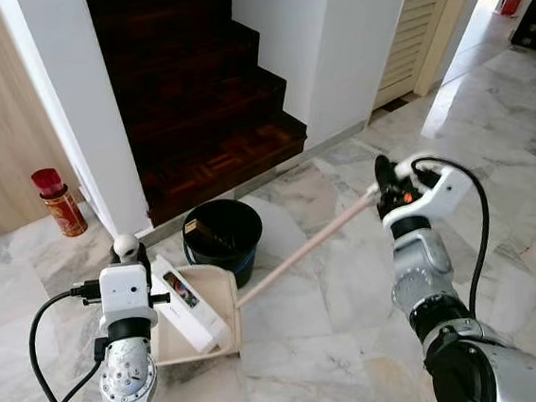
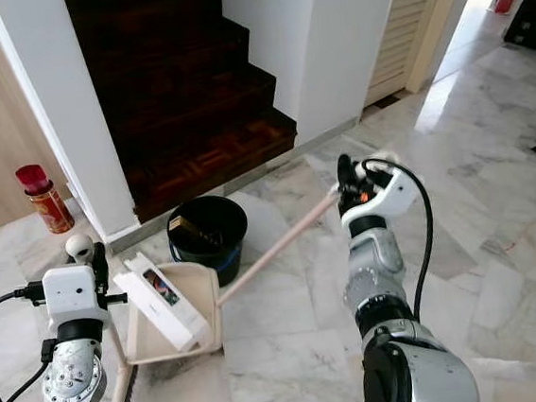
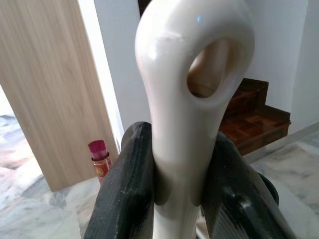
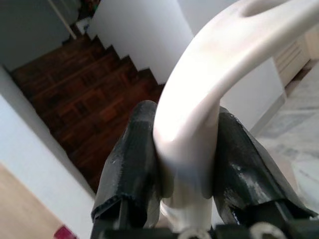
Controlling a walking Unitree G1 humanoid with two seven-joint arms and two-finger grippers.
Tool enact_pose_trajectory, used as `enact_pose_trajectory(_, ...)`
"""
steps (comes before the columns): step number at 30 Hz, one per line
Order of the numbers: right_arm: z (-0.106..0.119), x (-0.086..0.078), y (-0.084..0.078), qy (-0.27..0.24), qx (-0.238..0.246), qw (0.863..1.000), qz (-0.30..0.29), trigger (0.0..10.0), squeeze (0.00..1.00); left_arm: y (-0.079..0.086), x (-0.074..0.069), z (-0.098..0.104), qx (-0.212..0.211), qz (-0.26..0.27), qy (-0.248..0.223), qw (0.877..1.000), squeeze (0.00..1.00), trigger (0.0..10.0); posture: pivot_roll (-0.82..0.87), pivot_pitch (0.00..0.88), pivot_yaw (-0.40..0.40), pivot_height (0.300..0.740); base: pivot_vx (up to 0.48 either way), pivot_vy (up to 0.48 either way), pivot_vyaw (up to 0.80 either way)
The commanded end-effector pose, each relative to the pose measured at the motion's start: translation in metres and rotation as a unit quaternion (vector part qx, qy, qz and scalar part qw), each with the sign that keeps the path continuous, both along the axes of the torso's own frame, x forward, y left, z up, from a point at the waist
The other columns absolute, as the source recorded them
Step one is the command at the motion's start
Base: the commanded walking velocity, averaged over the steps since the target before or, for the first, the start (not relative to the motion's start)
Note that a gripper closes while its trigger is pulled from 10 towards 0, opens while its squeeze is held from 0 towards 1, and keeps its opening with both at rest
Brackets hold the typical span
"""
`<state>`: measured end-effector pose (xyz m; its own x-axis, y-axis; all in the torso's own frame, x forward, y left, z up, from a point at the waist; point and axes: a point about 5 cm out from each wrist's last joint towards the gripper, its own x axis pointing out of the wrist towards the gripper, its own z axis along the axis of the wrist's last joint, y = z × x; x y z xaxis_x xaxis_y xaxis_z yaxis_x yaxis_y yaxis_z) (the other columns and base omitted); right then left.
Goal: Sweep floor
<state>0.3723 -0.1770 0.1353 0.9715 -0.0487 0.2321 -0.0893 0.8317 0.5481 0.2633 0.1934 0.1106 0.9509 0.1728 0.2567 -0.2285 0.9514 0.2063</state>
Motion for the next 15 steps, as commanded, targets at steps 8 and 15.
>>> enact_pose_trajectory(8, 0.016, 0.003, -0.009, -0.017, 0.015, 0.997, -0.075, 10.0, 0.0, -0.014, 0.003, 0.012, 0.012, -0.025, -0.031, 0.999, 0.0, 10.0, 0.13, 0.0, -0.113, 0.74, 0.0, 0.0, 0.0)
enact_pose_trajectory(15, 0.025, 0.005, -0.018, -0.019, 0.011, 0.992, -0.122, 10.0, 0.0, -0.014, 0.004, 0.011, 0.013, -0.026, -0.03, 0.999, 0.0, 10.0, 0.13, 0.0, -0.106, 0.74, 0.0, 0.0, 0.0)
